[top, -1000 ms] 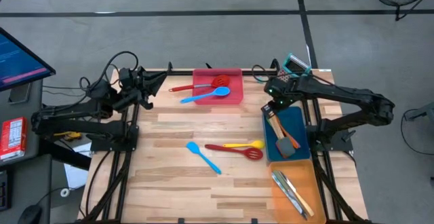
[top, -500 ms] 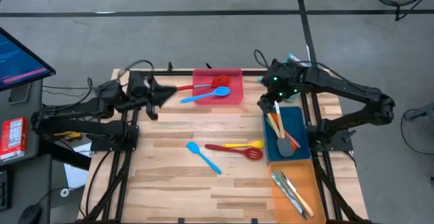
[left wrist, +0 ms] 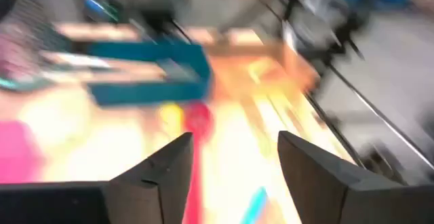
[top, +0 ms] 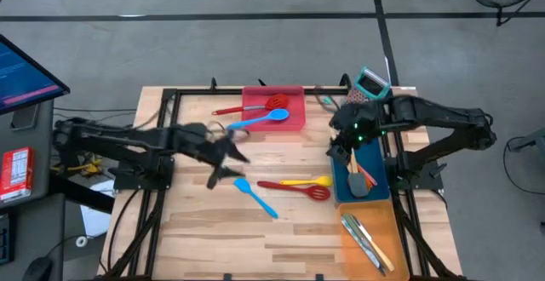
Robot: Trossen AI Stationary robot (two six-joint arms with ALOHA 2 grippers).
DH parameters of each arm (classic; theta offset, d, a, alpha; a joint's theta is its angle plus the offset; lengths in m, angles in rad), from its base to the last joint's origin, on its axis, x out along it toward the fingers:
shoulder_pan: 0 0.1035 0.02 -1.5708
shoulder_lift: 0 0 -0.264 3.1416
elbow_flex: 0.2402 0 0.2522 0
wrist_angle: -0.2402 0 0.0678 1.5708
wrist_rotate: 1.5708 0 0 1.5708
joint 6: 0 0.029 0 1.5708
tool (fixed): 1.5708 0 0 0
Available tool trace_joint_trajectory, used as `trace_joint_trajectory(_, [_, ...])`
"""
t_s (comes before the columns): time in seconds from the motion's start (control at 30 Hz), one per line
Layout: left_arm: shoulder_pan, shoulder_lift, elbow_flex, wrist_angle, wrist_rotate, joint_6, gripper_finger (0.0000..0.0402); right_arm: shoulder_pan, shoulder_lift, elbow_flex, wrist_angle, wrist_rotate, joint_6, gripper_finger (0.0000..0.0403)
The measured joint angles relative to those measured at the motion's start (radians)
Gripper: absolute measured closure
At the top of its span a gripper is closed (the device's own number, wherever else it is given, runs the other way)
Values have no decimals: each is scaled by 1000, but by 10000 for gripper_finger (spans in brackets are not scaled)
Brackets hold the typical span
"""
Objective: Pick & Place Kitchen Items
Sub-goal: Put the blue spatula into the blue bin
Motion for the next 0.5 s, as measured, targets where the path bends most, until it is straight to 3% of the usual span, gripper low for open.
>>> trace_joint_trajectory(0.13, [-38, 129, -1, -7, 109, 84, 188, 96, 7, -1, -41, 76, 103, 200])
trace_joint_trajectory(0.27, [-61, 246, -2, 2, 116, 214, 189, 170, 7, -1, -39, 139, 191, 200])
trace_joint_trajectory(0.5, [-65, 427, -2, 196, 229, 278, 199, 255, 7, -1, -38, 192, 325, 206])
